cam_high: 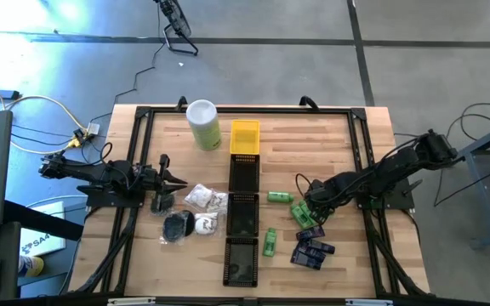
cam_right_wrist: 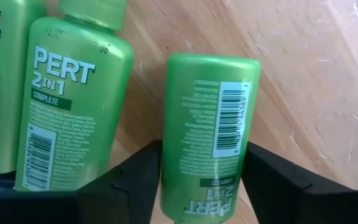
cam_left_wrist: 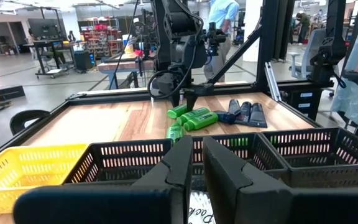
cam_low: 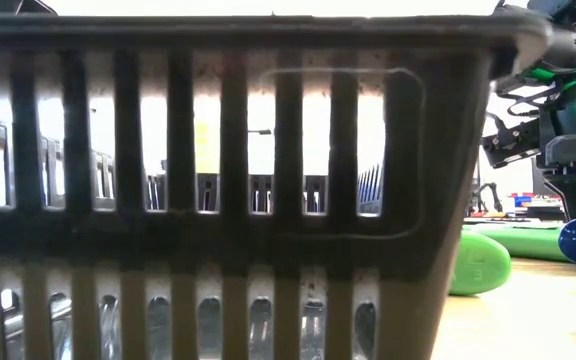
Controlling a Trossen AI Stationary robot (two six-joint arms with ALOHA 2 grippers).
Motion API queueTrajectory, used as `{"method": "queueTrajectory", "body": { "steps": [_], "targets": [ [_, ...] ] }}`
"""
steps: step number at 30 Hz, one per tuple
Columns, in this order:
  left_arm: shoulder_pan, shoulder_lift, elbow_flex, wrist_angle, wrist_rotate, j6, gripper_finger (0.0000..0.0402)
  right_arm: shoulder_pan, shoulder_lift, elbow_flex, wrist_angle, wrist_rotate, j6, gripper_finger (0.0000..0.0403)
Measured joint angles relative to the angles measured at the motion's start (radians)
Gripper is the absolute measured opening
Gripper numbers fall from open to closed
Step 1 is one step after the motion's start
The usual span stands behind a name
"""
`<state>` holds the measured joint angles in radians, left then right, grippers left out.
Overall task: Pick & Place Travel size toiletries
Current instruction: Put the green bottle into the yellow basket
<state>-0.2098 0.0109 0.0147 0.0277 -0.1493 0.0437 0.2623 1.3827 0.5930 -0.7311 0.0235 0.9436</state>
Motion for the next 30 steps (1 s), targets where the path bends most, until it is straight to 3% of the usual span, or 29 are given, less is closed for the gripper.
{"method": "queueTrajectory", "body": {
  "steps": [6, 30],
  "targets": [
    [0.000, 0.000, 0.000, 0.000, 0.000, 0.000, 0.0033, 0.000, 0.000, 0.000, -0.001, 0.000, 0.000, 0.0178],
    [0.000, 0.000, 0.000, 0.000, 0.000, 0.000, 0.0033, 0.000, 0.001, -0.001, -0.004, 0.018, 0.002, 0.0179]
  ]
}}
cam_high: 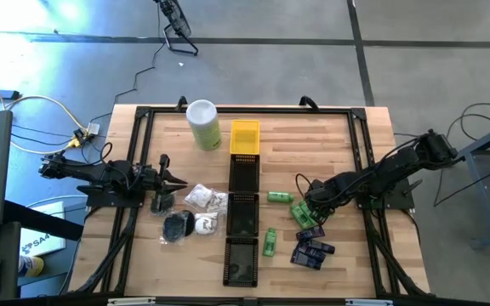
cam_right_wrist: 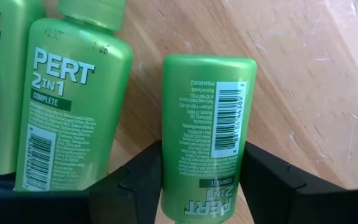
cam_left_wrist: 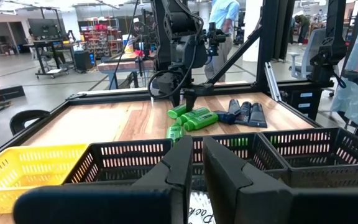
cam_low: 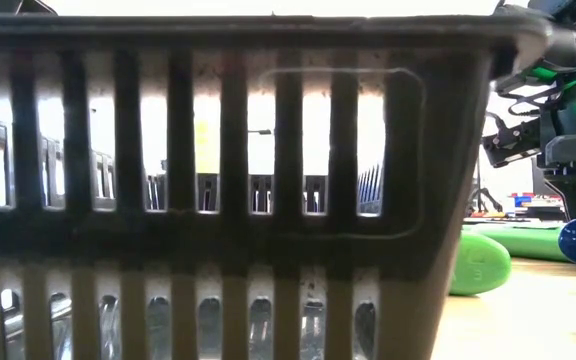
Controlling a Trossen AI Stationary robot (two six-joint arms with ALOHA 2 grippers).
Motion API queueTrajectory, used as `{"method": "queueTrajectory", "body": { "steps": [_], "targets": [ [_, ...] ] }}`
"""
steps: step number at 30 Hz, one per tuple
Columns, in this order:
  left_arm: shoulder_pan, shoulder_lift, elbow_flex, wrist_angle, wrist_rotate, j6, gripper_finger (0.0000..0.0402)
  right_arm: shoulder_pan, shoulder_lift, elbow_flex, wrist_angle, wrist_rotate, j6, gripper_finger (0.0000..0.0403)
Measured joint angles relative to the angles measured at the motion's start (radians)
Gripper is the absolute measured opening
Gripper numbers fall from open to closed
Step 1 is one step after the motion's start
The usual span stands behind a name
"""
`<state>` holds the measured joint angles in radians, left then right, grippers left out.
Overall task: Pick & Place Travel size toiletries
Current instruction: Put the green bottle into the yellow basket
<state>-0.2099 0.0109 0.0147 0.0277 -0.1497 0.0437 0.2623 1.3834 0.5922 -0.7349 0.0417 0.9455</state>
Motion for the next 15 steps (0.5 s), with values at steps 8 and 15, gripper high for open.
{"method": "queueTrajectory", "body": {
  "steps": [8, 15],
  "targets": [
    [0.000, 0.000, 0.000, 0.000, 0.000, 0.000, 0.0033, 0.000, 0.000, 0.000, 0.001, -0.005, 0.000, 0.0179],
    [0.000, 0.000, 0.000, 0.000, 0.000, 0.000, 0.0033, 0.000, 0.000, 0.000, 0.003, -0.012, 0.000, 0.0178]
  ]
}}
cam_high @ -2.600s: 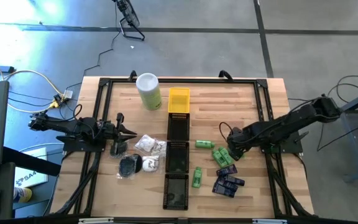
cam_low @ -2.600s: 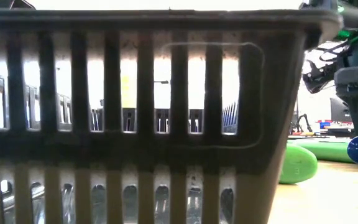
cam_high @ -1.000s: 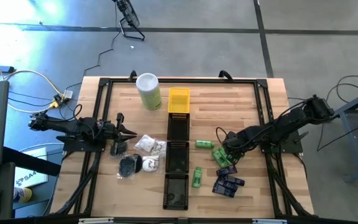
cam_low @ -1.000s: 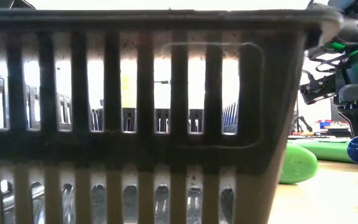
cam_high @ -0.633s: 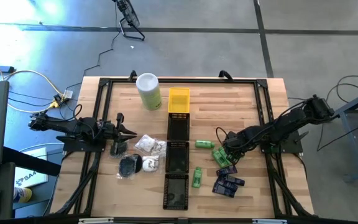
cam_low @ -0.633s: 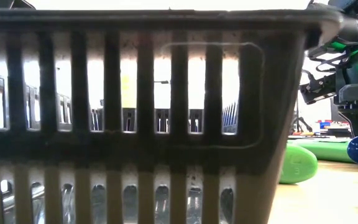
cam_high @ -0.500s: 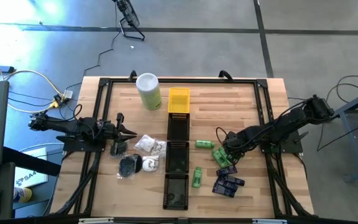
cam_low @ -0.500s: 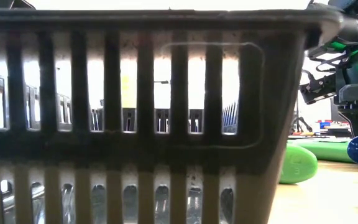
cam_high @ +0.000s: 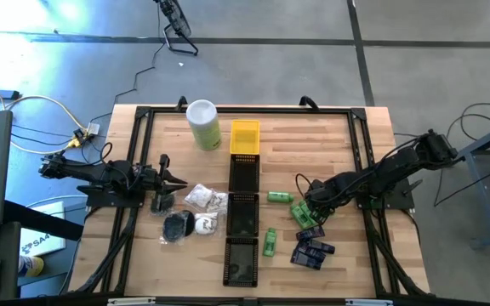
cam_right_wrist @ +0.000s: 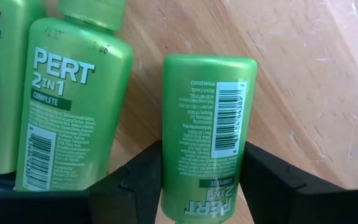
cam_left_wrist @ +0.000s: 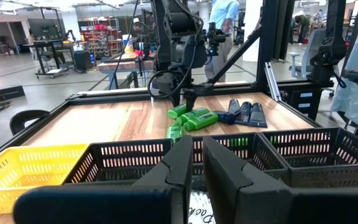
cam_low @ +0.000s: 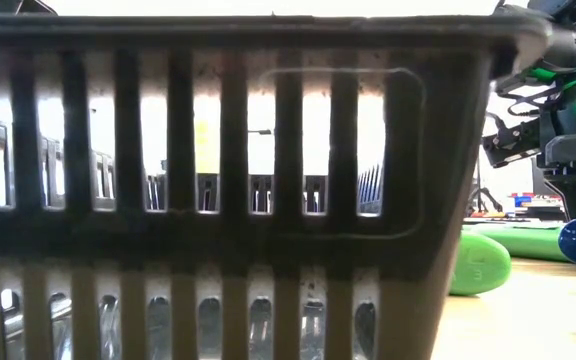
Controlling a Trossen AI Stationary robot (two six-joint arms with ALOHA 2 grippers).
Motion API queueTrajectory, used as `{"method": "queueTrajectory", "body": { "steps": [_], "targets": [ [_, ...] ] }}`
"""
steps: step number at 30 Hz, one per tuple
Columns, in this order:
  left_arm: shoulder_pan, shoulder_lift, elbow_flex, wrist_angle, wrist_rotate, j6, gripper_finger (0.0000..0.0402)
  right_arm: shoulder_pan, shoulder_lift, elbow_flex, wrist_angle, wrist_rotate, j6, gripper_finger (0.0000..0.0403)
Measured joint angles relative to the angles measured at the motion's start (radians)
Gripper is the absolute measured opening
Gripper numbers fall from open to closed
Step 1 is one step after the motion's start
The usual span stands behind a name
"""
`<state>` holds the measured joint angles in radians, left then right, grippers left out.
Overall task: Pick & Place Travel size toiletries
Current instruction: Put the green bottle into the yellow basket
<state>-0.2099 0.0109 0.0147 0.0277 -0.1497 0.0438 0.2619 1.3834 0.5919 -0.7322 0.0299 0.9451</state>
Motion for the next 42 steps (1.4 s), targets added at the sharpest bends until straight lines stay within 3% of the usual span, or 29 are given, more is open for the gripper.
{"method": "queueTrajectory", "body": {
  "steps": [20, 29, 36, 42],
  "targets": [
    [0.000, 0.000, 0.000, 0.000, 0.000, 0.000, 0.0033, 0.000, -0.030, -0.005, -0.033, -0.006, 0.000, 0.0160],
    [0.000, 0.000, 0.000, 0.000, 0.000, 0.000, 0.0033, -0.037, -0.140, -0.003, -0.047, -0.001, 0.000, 0.0159],
    [0.000, 0.000, 0.000, 0.000, 0.000, 0.000, 0.0033, -0.082, -0.247, -0.002, -0.040, 0.070, -0.012, 0.0160],
    [0.000, 0.000, 0.000, 0.000, 0.000, 0.000, 0.0033, -0.116, -0.341, -0.002, 0.042, 0.083, -0.050, 0.0156]
  ]
}}
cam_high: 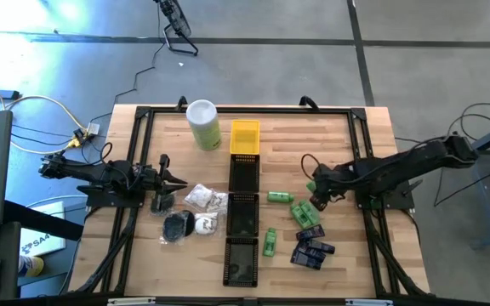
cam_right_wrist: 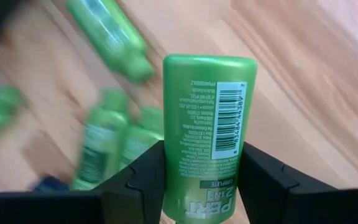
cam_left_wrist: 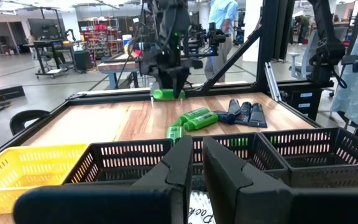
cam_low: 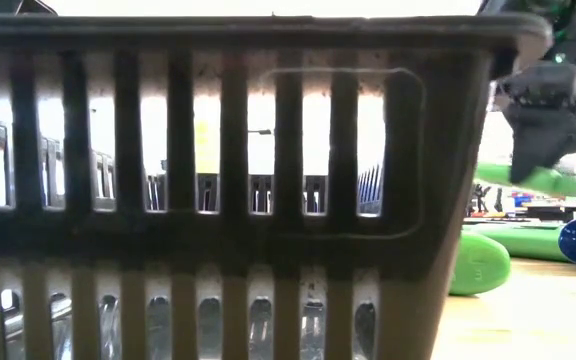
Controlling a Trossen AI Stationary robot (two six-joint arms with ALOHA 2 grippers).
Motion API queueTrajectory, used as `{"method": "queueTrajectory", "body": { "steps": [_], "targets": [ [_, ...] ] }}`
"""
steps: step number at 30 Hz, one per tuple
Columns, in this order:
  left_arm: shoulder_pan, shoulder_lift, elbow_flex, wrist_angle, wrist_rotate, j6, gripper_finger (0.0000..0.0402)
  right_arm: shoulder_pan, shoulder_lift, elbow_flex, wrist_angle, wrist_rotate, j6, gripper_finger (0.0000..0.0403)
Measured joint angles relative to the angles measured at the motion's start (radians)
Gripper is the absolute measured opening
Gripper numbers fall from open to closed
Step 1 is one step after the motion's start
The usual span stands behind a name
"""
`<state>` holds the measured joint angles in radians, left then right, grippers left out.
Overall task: Pick & Place Travel size toiletries
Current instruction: Put the green bottle into the yellow basket
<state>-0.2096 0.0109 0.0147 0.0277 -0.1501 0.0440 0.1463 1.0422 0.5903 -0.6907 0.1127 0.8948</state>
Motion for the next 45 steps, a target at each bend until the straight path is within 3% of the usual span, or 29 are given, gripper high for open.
{"method": "queueTrajectory", "body": {
  "steps": [10, 20, 26, 33, 45],
  "targets": [
    [0.000, 0.000, 0.000, 0.000, 0.000, 0.000, 0.0033, -0.044, -0.108, 0.001, 0.279, 0.046, -0.162, 0.0156],
    [0.000, 0.000, 0.000, 0.000, 0.000, 0.000, 0.0033, -0.085, -0.105, 0.002, 0.633, 0.053, -0.408, 0.0157],
    [0.000, 0.000, 0.000, 0.000, 0.000, 0.004, 0.0033, -0.088, -0.104, 0.002, 0.753, 0.159, -0.545, 0.0157],
    [0.000, 0.000, 0.000, 0.000, 0.000, 0.004, 0.0033, -0.088, -0.098, 0.002, 0.788, 0.316, -0.573, 0.0158],
    [0.000, 0.000, 0.000, 0.000, -0.003, 0.004, 0.0033, -0.093, 0.082, 0.002, 0.961, 0.331, -0.568, 0.0158]
  ]
}}
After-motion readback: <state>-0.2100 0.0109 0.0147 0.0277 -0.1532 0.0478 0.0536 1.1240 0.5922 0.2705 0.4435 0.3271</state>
